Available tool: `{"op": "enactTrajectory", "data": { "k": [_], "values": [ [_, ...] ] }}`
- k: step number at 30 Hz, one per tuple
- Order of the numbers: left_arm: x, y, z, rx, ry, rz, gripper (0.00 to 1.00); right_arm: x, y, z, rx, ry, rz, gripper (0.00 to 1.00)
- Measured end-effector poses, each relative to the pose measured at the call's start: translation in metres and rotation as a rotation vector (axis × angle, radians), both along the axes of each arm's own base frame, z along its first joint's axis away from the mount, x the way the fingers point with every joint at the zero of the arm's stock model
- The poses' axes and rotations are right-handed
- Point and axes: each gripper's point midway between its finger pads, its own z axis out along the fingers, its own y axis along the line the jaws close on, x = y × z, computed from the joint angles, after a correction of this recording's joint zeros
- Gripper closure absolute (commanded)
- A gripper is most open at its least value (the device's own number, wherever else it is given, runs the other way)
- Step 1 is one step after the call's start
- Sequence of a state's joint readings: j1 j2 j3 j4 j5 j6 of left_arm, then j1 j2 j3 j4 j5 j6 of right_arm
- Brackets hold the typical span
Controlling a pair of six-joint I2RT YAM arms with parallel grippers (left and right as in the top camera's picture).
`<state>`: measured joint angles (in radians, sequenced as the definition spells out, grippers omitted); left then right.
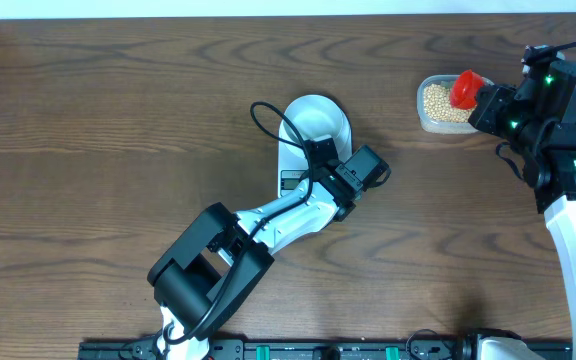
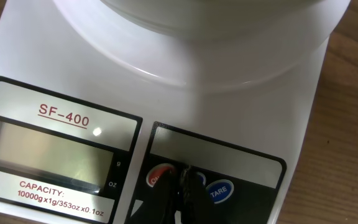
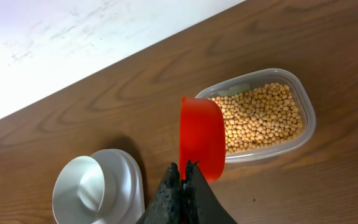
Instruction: Scoop item into bowl and weigh 50g on scale
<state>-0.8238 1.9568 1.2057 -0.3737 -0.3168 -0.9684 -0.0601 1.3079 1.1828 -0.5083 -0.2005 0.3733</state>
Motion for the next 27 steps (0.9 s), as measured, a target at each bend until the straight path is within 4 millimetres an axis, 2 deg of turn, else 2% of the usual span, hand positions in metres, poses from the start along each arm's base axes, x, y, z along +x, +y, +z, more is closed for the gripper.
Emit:
{"op": "enactTrajectory", "data": {
  "k": [27],
  "values": [
    [-0.0004, 0.0049, 0.0015, 0.009, -0.004, 0.03, 0.93, 0.0004, -0.0034, -0.0003, -0.012, 0.0, -0.016, 0.99]
  ]
}}
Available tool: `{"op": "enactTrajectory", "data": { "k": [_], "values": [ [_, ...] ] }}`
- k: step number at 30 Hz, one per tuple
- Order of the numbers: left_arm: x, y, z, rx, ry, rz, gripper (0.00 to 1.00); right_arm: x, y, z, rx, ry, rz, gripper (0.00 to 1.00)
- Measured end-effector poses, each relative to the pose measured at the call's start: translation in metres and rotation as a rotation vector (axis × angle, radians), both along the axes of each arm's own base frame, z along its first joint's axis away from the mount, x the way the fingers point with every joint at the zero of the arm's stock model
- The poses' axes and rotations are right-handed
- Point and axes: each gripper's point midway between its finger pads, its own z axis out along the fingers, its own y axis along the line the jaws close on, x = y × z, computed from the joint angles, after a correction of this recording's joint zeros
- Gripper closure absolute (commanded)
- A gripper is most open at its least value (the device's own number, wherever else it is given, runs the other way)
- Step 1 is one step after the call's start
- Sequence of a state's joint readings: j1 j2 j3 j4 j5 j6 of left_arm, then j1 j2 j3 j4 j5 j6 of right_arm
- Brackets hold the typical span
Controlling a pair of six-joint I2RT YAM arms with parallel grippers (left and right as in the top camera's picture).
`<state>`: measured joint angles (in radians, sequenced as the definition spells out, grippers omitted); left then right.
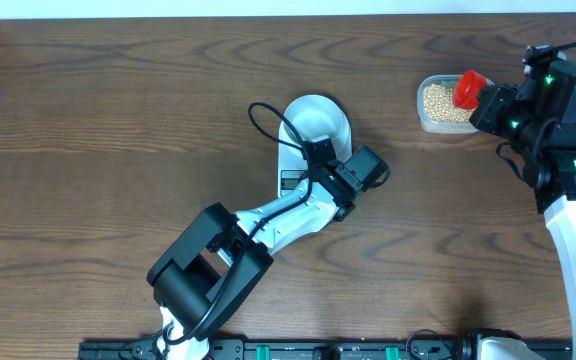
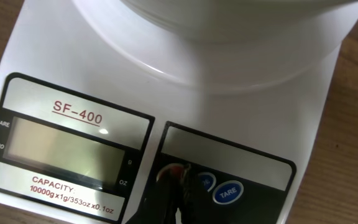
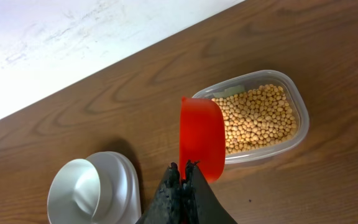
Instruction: Scoop item into bowl and weigh 50g on scale
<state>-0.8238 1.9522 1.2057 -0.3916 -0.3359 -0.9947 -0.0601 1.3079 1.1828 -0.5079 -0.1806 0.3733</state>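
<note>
A white SF-400 scale sits mid-table with a white bowl on its platform. My left gripper is shut, its tips resting on the red power button beside the blue TARE button. The display is blank. A clear tub of soybeans stands at the far right. My right gripper is shut on a red scoop, held just above the tub's near-left edge. The scoop looks empty.
Dark wood table all round. A white wall edge runs behind the tub. The left arm's black cable loops over the scale's left side. The right arm's body stands at the right edge.
My left gripper's tips have shifted left from between the red and blue buttons onto the red button. The right gripper with the scoop has barely moved relative to the tub.
</note>
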Motion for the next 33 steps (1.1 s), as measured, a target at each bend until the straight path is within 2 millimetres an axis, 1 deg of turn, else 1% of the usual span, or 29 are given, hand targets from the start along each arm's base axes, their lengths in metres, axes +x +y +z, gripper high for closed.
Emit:
{"op": "enactTrajectory", "data": {
  "k": [33],
  "values": [
    [0.0019, 0.0051, 0.0013, 0.012, -0.016, 0.033, 0.93, 0.0001, -0.0011, -0.0001, -0.004, 0.0, -0.005, 0.99]
  ]
}}
